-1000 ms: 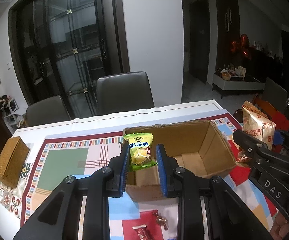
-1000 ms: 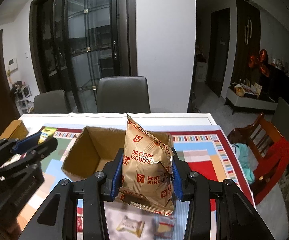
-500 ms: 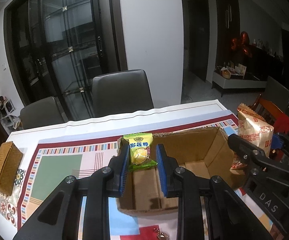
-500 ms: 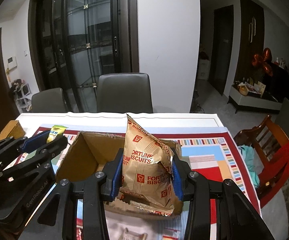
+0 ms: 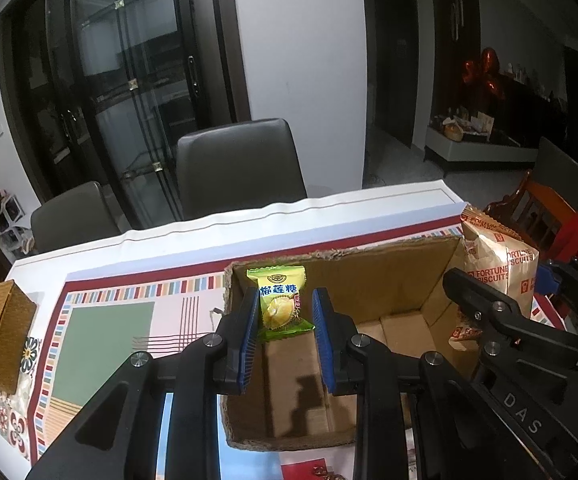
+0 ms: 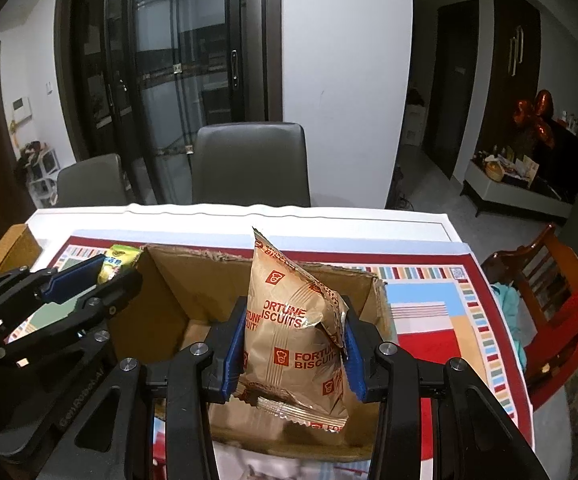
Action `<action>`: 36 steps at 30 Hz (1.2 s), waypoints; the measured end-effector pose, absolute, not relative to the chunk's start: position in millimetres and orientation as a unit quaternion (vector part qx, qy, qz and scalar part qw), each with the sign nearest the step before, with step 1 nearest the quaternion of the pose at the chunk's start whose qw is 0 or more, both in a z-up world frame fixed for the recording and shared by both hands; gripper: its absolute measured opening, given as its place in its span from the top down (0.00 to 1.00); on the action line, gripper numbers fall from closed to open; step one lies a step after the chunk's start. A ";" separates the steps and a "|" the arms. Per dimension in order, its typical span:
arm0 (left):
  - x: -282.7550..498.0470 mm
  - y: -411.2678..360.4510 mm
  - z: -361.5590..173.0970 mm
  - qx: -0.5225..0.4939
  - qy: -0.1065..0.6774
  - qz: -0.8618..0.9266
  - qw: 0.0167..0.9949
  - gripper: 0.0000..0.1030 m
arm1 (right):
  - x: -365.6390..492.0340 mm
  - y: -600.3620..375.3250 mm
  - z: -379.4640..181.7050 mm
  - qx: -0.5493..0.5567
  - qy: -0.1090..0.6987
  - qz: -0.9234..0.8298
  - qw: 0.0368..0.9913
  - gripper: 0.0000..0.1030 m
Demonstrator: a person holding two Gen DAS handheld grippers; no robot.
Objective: Organize snacks
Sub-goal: 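Open both tools to drop the snacks into the box, then withdraw both open tools from the box back toward the remaining snacks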
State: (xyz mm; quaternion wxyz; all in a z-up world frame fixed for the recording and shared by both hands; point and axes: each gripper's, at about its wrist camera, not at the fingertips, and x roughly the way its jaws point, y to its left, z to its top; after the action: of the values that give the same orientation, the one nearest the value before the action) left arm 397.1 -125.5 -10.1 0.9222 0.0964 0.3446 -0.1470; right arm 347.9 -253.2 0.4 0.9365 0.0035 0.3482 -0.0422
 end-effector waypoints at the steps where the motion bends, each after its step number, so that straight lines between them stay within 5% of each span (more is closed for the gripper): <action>1: 397.6 -125.5 -11.1 0.096 0.346 -0.147 0.921 0.74 | 348.6 -252.4 -0.4 0.002 0.349 -0.041 0.936 0.58; 4: 399.7 -124.2 -12.4 0.091 0.354 -0.146 0.919 0.73 | 350.2 -251.6 -0.8 0.000 0.351 -0.041 0.936 0.58; 8: 398.4 -123.3 -11.7 0.097 0.350 -0.138 0.921 0.59 | 353.0 -252.7 -0.1 -0.004 0.349 -0.046 0.936 0.54; 19: 395.1 -115.8 -3.2 0.100 0.334 -0.115 0.930 0.30 | 355.2 -266.6 -1.0 0.010 0.352 -0.063 0.934 0.26; 36: 376.8 -109.4 17.4 0.090 0.314 -0.111 0.939 0.22 | 328.7 -272.4 26.4 0.007 0.316 -0.075 0.946 0.26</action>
State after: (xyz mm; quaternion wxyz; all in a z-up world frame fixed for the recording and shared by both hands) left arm 376.8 -109.4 17.4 0.9387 0.0904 0.3135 -0.1113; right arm 328.7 -272.4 26.4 0.9458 0.0072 0.3159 -0.0754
